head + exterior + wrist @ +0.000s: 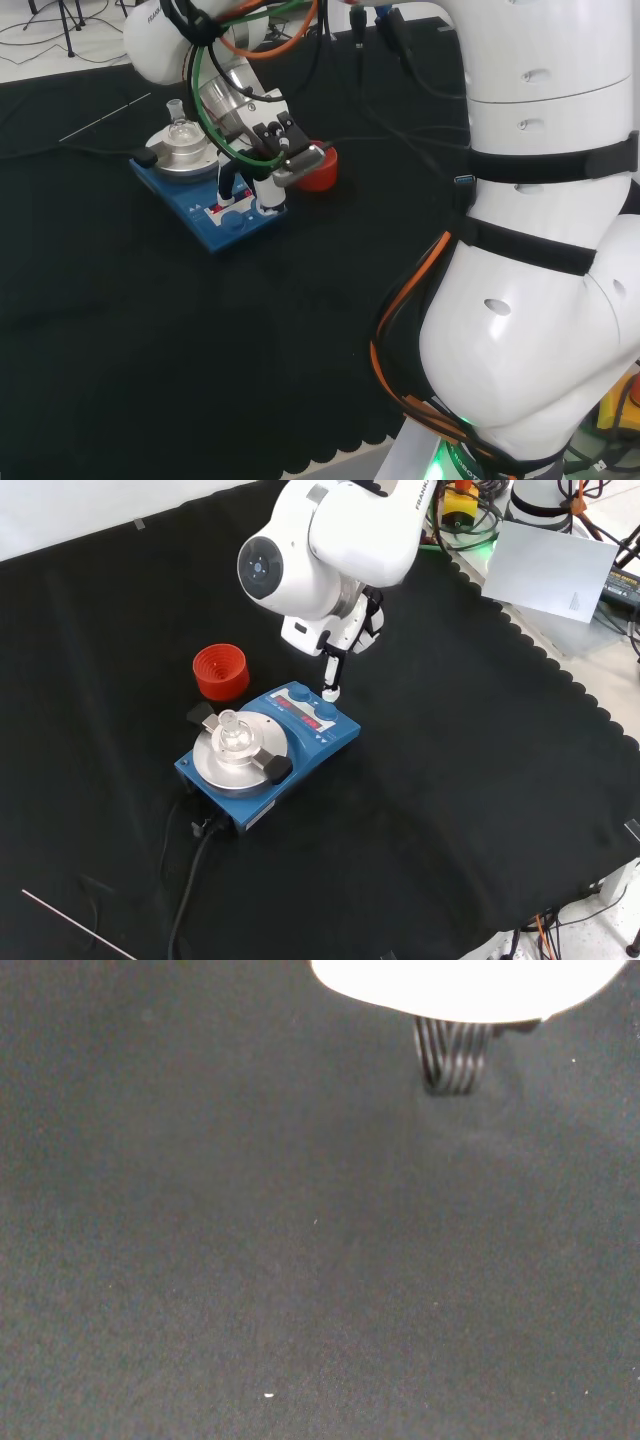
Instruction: Turn on the heater.
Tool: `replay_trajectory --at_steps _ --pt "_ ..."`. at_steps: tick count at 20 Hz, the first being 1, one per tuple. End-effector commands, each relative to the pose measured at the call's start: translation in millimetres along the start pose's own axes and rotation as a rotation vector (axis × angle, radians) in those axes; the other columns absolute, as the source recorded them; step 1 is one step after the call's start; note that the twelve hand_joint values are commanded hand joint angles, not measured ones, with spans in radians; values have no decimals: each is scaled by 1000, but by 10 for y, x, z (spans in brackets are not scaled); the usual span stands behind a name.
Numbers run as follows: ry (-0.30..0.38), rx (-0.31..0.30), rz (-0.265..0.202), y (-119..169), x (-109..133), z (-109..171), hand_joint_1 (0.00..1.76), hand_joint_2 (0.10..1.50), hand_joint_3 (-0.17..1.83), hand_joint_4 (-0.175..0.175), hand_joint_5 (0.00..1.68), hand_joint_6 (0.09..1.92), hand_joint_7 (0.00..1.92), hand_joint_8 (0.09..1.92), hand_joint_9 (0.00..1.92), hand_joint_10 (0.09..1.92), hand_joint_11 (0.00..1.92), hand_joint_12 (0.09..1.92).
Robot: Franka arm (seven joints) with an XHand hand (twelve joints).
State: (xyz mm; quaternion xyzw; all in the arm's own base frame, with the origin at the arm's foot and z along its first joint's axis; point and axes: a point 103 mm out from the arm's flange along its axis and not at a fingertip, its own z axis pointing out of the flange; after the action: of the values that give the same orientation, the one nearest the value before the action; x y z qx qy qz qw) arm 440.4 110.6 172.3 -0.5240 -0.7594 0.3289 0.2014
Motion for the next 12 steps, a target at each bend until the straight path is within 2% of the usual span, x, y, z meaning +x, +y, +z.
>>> replay_trajectory --at_steps 1,12 --pt "-3 7 -2 6 24 46 1506 542 1297 -26 423 87 1723 1719 1851 1621 1700 1577" --pt "0 23 -3 82 -8 88 1506 538 1306 -25 424 87 1725 1720 1854 1622 1701 1579"
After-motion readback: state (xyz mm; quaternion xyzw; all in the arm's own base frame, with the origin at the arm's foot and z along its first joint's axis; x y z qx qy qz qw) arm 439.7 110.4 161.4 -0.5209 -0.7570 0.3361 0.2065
